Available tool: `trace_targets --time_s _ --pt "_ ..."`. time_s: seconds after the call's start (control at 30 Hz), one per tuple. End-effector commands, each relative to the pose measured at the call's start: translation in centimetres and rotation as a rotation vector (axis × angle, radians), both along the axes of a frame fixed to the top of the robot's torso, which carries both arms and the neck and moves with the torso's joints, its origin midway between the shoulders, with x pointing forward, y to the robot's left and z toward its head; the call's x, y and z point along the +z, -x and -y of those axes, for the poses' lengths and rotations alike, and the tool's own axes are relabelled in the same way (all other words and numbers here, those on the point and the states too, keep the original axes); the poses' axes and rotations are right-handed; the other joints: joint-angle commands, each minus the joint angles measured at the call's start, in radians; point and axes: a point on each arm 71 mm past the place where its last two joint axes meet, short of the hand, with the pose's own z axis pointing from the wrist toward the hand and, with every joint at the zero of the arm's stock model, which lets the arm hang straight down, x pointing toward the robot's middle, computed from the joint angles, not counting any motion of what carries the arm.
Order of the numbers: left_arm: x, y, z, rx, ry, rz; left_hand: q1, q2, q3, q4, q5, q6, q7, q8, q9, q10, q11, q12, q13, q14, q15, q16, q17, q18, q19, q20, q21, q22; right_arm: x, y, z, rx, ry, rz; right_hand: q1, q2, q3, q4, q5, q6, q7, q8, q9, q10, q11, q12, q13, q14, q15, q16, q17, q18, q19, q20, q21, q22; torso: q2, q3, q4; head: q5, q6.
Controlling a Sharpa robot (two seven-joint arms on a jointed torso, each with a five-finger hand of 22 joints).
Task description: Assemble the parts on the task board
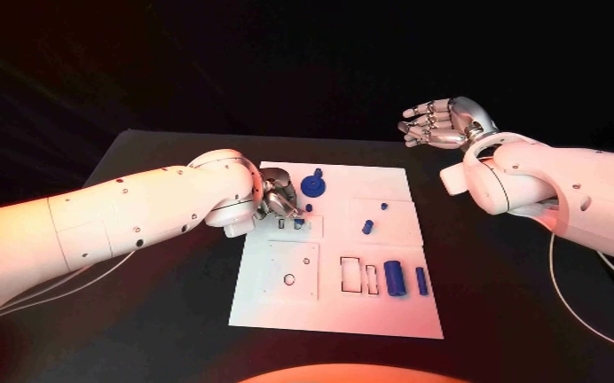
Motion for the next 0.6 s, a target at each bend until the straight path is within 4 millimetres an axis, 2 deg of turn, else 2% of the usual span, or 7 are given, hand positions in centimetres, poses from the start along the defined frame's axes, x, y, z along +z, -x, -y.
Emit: trace_targets --time_s 0.03,0.6 --pt "0.15 -0.20 0.23 -0.020 -0.038 0.084 -0.007 -0.001 0.210 -0.203 0.006 0.014 -0.003 0.001 0.001 0.012 0.000 0.004 0.003 0.087 -0.008 0.005 0.199 -0.014 0.011 -0.001 0.005 0.003 -0.01 0.03 -0.14 0.023 0.002 0.004 -0.005 -0.002 0.006 -0.001 0.004 -0.004 0.054 -0.004 -0.002 -0.005 0.005 -0.006 -0.002 0.001 0.003 -0.004 -0.002 0.012 -0.003 0.002 -0.002 -0.002 0.002 -0.0001 -0.0023 0.002 -0.001" --pt "-0.30 0.04 0.63 -0.061 -0.082 0.070 -0.032 -0.014 0.231 -0.217 0.038 0.030 -0.008 -0.001 0.003 0.034 -0.005 0.012 0.020 0.088 -0.013 0.004 0.197 -0.016 0.020 -0.006 0.009 0.011 -0.07 0.01 -0.22 0.024 0.002 0.002 -0.010 -0.004 0.007 -0.001 0.000 -0.004 0.055 -0.006 -0.005 -0.006 0.007 -0.010 -0.009 0.001 0.005 -0.010 -0.008 0.012 -0.004 0.003 -0.002 -0.010 0.003 0.0004 -0.0028 0.005 -0.008"
